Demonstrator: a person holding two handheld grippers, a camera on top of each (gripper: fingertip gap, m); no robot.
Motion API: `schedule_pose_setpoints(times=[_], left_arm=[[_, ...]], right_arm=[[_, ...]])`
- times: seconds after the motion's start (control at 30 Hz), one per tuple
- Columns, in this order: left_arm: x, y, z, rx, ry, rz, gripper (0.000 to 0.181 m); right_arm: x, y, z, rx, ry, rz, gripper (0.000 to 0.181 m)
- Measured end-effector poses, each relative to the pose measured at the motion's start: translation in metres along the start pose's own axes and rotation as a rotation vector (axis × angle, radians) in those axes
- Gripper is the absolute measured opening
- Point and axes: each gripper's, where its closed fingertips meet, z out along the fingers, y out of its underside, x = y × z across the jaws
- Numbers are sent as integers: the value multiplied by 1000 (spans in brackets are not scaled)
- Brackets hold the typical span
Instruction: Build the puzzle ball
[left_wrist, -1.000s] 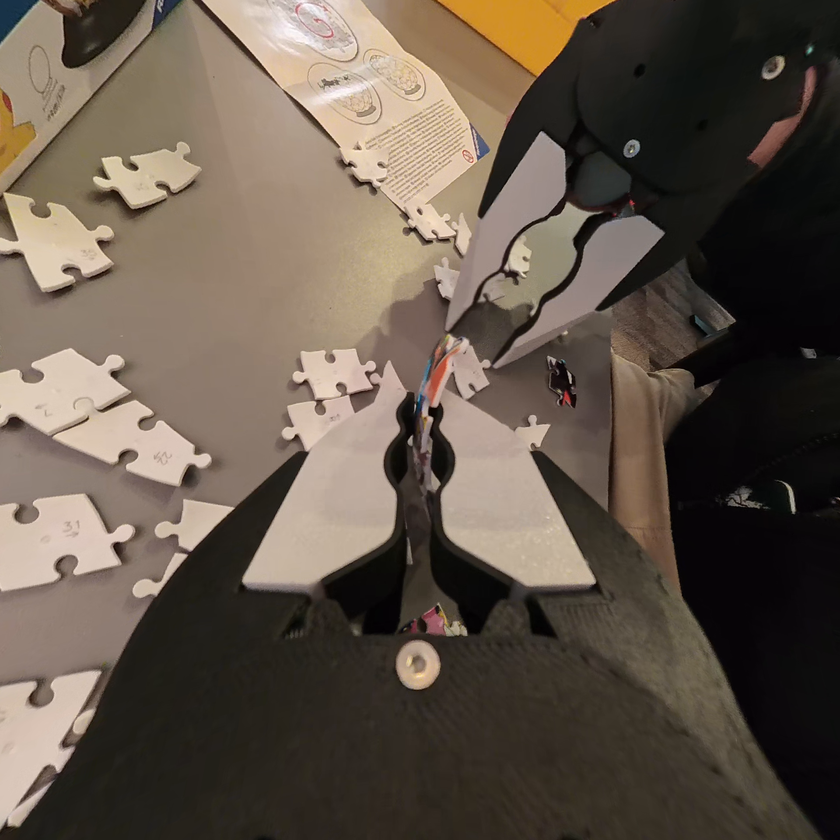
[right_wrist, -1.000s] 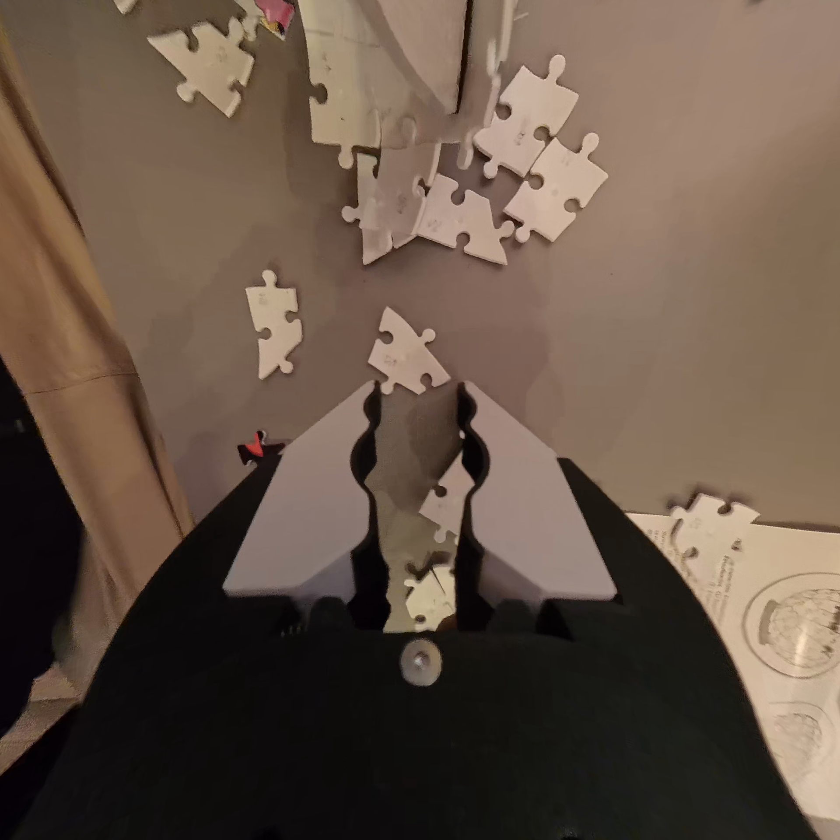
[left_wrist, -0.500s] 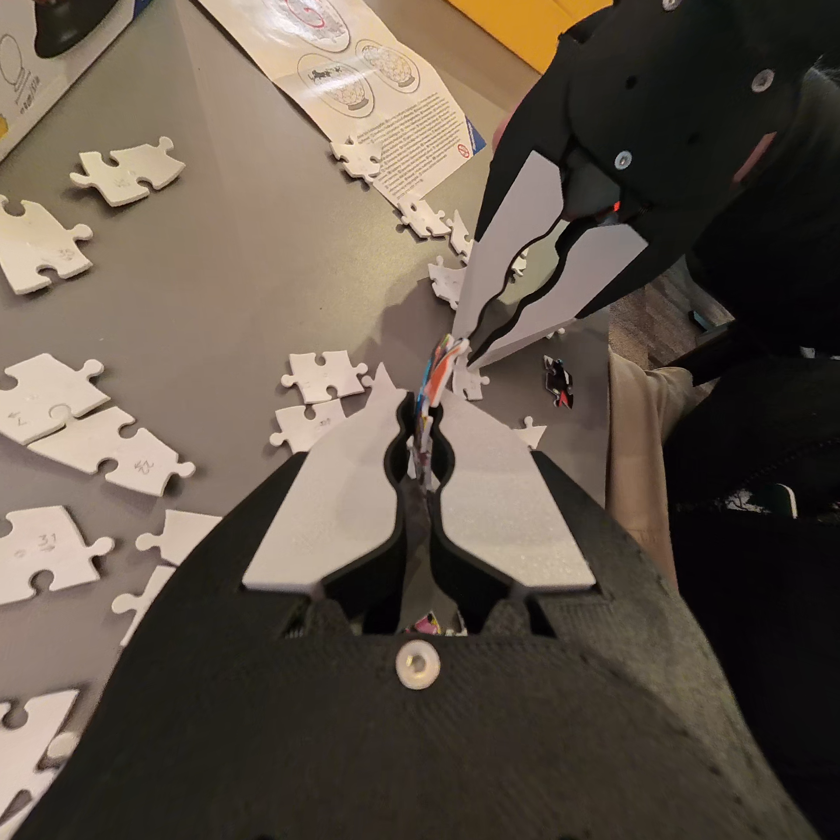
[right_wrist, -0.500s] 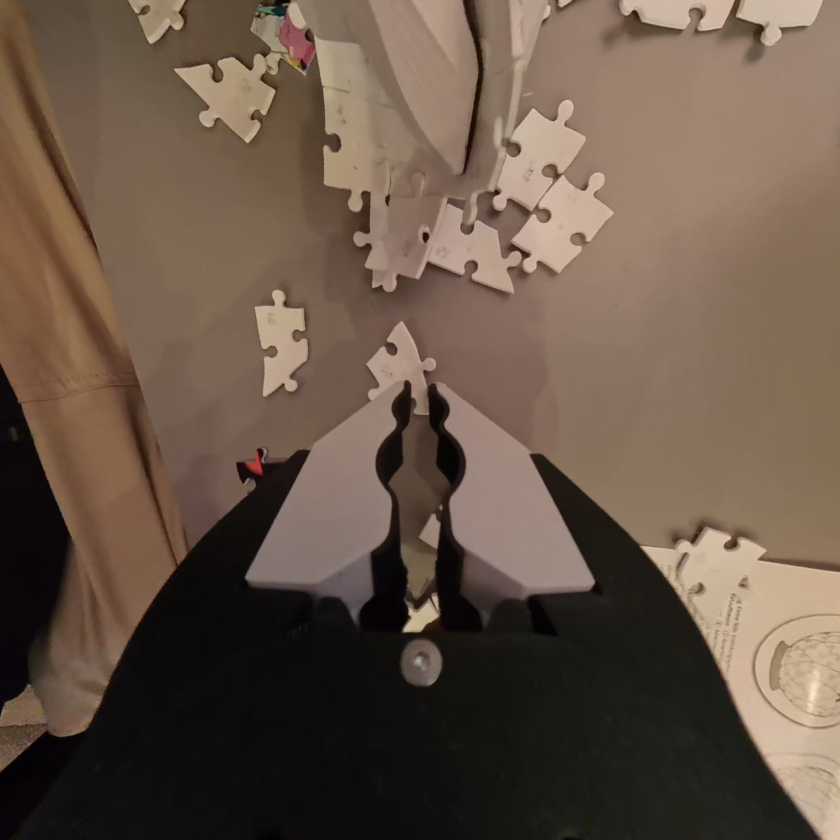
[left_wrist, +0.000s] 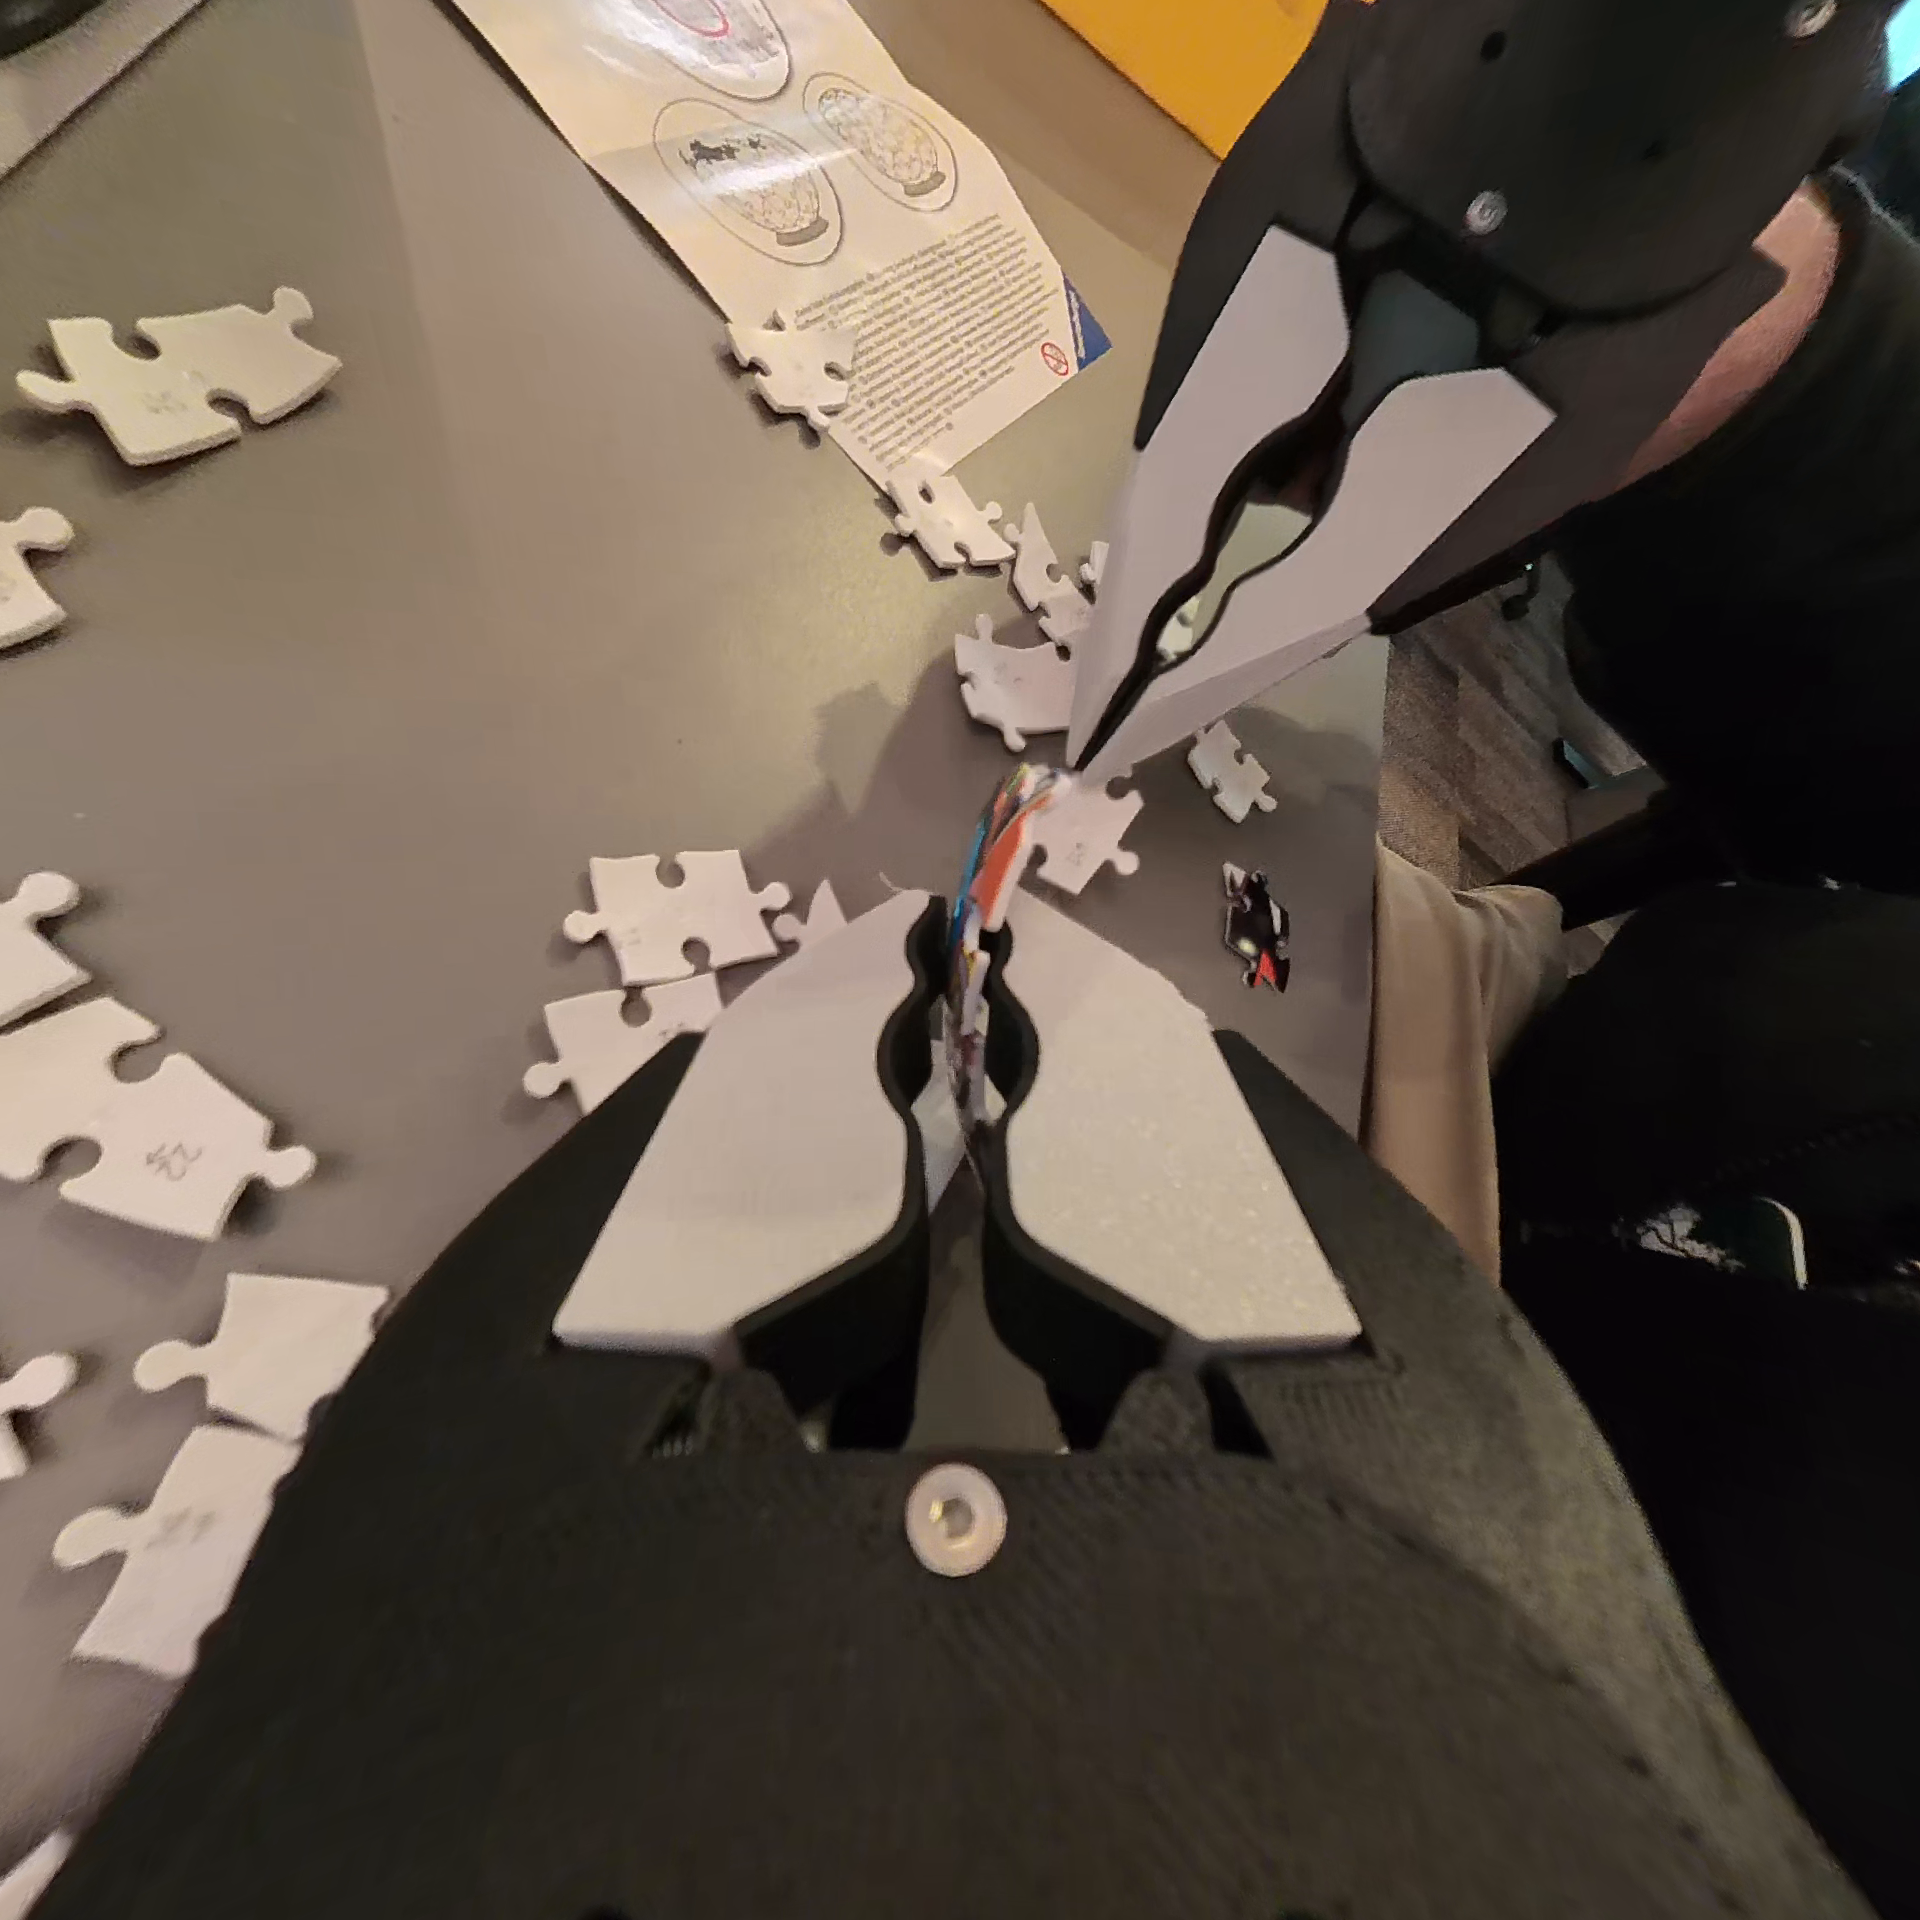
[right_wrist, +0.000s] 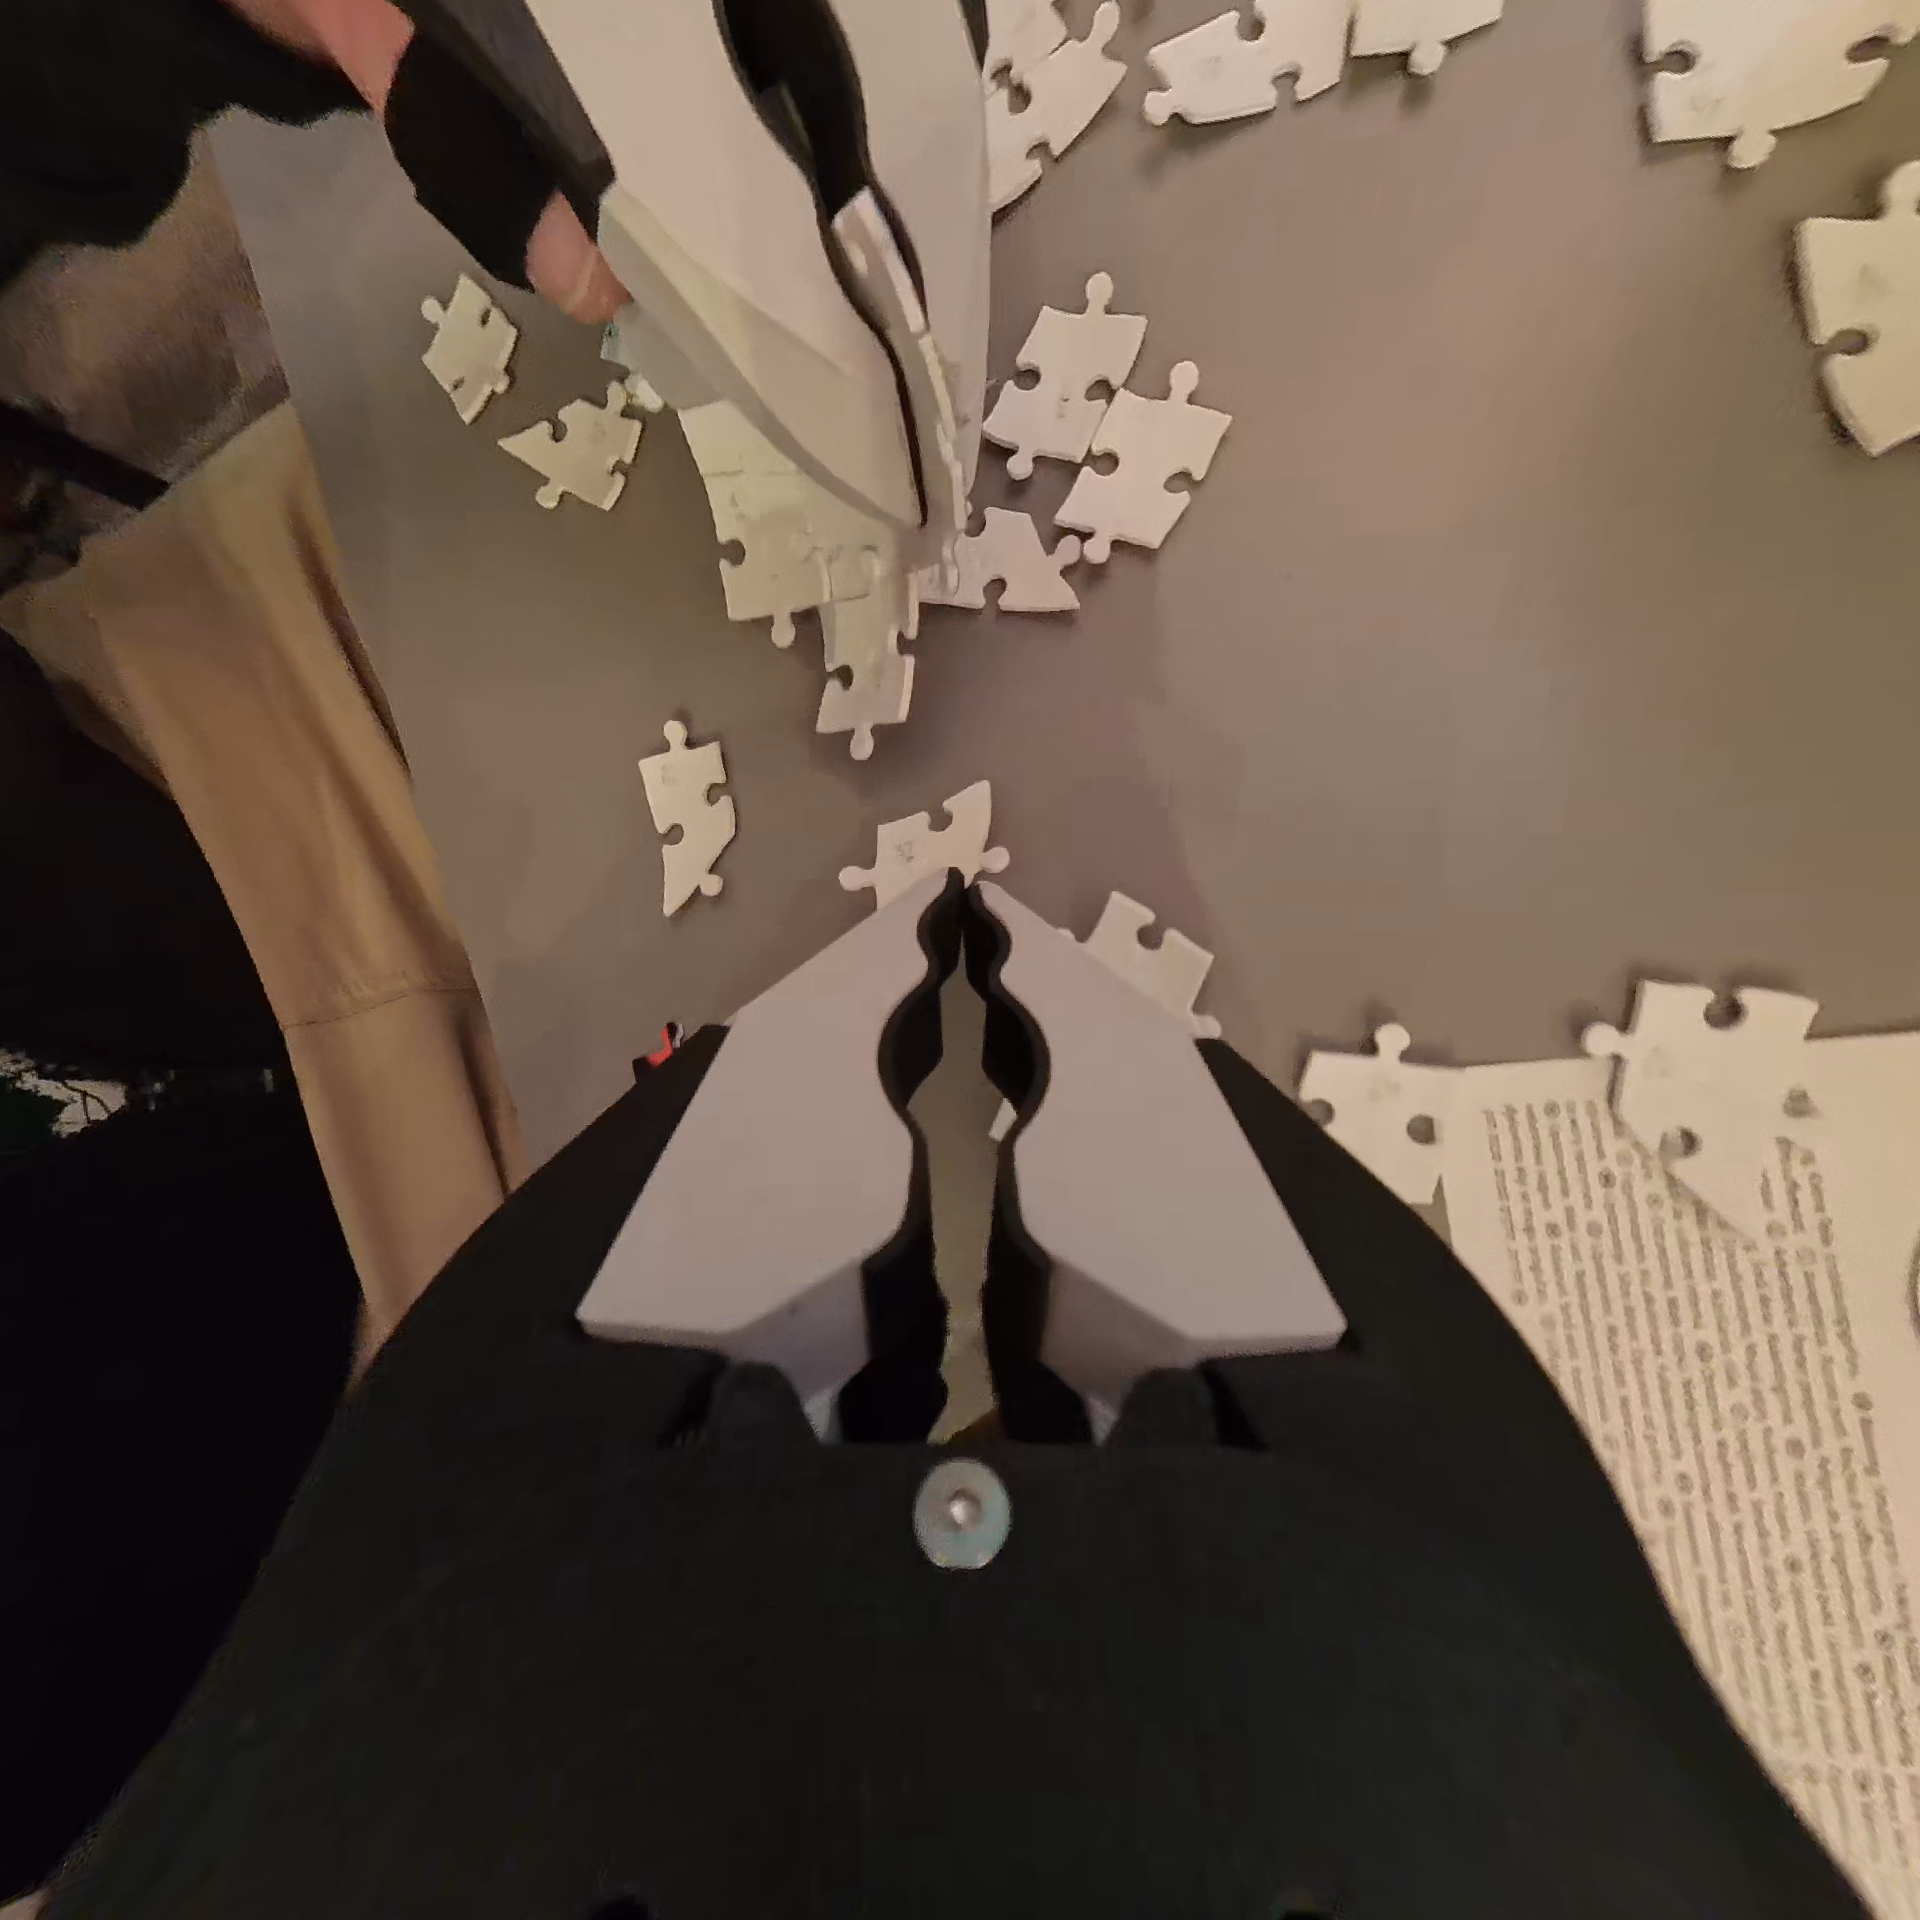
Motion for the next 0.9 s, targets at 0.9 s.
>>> schedule_pose_setpoints(times=[0.9], left_arm=[[-3,-5,36,-85,-141,-25,25]], right_arm=[[18,2,-13,189,216,156,0]])
